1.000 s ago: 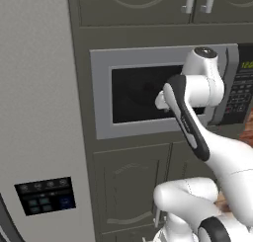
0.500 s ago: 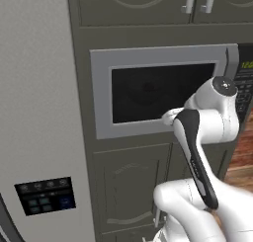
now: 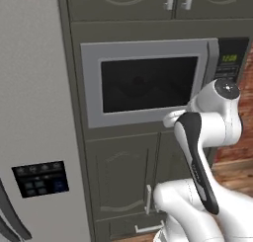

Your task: The microwave is finished heating the chicken drumstick and tomato. Take the bowl containing the food and place it on the dining counter.

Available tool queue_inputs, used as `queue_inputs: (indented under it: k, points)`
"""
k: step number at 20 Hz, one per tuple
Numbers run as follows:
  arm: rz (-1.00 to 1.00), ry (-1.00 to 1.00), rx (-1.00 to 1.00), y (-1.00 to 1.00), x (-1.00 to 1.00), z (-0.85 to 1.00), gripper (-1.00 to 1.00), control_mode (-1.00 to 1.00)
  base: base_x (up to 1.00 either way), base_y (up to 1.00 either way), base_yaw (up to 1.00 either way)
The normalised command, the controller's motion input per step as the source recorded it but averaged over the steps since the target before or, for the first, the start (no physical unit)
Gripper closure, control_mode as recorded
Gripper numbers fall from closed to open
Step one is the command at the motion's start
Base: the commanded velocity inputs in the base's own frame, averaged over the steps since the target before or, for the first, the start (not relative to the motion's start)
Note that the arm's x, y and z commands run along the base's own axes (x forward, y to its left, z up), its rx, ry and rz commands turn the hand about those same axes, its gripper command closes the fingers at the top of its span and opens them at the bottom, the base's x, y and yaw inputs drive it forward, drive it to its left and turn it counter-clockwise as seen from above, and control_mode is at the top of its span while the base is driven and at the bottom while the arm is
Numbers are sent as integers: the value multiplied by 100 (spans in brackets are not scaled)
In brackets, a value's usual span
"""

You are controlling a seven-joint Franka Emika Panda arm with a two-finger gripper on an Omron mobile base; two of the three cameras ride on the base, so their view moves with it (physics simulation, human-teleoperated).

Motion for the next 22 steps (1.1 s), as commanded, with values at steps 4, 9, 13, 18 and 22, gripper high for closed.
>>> queue_inputs:
  k: [4,9,13,18,22]
  points:
    - [0,0,0,0,0,0,-100,100,-22,-46,-1]
    - [0,0,0,0,0,0,-100,100,-36,-39,0]
    - [0,0,0,0,0,0,-100,100,-47,-47,-3]
    - [0,0,0,0,0,0,-100,100,-42,-49,-3]
    - [-1,0,0,0,0,0,-100,-100,-16,-22,-3]
